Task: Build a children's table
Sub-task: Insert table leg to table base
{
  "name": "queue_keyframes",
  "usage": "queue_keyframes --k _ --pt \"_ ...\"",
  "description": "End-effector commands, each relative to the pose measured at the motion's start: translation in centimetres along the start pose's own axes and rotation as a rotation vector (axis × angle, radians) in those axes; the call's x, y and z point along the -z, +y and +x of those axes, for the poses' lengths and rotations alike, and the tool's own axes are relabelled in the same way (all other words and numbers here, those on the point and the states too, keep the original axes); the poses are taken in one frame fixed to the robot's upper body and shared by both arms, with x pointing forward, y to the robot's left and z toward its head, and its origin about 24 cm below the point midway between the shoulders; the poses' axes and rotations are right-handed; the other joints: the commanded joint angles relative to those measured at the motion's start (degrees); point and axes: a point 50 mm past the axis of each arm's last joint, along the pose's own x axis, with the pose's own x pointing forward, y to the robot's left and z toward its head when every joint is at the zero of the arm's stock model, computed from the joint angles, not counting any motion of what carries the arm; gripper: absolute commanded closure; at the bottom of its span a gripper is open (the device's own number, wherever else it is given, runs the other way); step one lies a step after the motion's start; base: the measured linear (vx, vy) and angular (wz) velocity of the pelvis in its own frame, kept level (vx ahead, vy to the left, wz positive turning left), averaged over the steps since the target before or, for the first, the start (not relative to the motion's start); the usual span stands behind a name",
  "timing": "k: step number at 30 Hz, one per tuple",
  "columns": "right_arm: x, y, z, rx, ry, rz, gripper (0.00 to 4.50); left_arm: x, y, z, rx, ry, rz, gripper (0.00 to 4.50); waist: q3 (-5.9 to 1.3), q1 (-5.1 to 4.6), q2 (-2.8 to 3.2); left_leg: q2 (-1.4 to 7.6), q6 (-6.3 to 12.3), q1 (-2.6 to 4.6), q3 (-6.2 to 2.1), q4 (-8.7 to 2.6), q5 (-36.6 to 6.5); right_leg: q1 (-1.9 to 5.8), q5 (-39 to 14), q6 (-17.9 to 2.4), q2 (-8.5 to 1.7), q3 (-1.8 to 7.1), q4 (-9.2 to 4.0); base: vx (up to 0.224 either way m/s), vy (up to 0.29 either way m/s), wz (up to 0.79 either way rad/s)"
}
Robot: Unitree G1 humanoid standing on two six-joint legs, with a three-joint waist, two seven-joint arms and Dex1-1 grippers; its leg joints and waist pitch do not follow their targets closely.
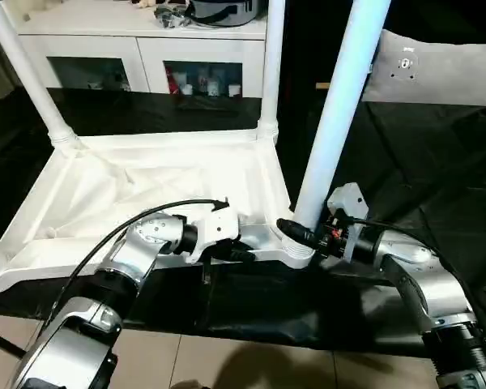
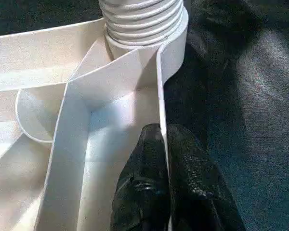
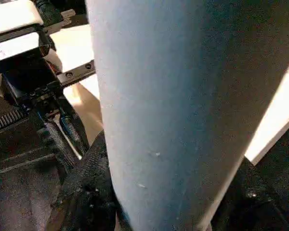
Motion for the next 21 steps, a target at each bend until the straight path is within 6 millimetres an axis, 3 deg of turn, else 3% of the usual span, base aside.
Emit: queue_keyframes --k 1,12,21 --pt "3.9 0.9 -0.5 -0.027 0.178 0.081 2.60 0.4 -0.8 0.4 0.050 0.020 0.002 4.50 -2.46 -0.39 -0.39 3.63 0.54 0.88 -1.76 -4.44 -20.24 1.17 -26.24 -8.53 -5.47 3.10 -5.64 0.000 0.000 0.00" --pt "3.7 1.5 0.5 -0.069 0.193 0.081 2.60 -0.5 1.2 -0.5 0.027 0.052 0.043 4.50 -2.45 -0.51 0.02 3.52 0.02 1.02 -1.81 -4.58 -21.65 1.24 -26.19 -8.79 -5.41 3.04 -5.81 0.000 0.000 0.00" --pt "3.6 1.2 1.6 0.055 0.167 0.118 2.60 -0.3 1.6 -1.1 -0.011 0.057 0.024 4.50 -2.06 -1.44 -0.12 3.40 -0.91 1.34 -2.36 -4.68 -25.95 0.62 -34.49 -6.44 -5.70 2.82 -6.67 0.000 0.000 0.00"
